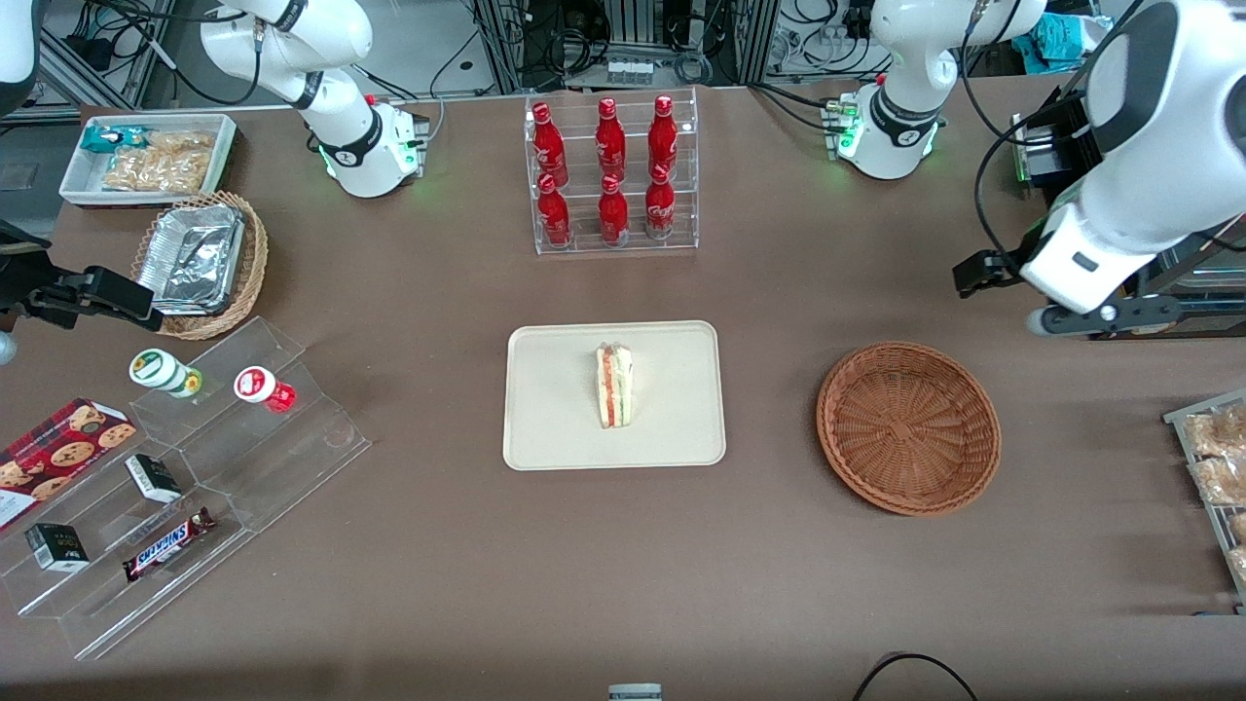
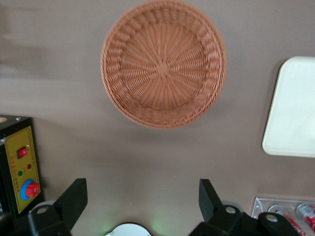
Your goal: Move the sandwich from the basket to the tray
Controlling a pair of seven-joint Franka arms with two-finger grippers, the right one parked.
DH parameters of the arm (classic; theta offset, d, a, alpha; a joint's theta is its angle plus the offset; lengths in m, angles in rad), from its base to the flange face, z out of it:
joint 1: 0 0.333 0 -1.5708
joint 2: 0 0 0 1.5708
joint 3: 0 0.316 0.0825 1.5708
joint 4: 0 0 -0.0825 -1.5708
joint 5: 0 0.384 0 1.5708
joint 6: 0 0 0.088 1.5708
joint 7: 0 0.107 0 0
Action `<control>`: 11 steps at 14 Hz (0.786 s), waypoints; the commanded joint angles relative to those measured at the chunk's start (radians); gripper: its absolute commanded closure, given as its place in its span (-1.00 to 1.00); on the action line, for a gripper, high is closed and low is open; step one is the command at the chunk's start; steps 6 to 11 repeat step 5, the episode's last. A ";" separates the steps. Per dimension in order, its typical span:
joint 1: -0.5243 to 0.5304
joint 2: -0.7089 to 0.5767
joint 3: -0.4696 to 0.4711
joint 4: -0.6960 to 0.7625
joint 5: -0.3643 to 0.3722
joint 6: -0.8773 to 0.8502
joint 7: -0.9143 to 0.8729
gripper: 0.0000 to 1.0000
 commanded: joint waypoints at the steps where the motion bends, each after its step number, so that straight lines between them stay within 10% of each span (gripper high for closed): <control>1: -0.007 -0.013 0.075 0.056 -0.007 -0.025 0.041 -1.00; 11: -0.042 -0.024 0.112 0.056 -0.007 -0.020 0.112 -1.00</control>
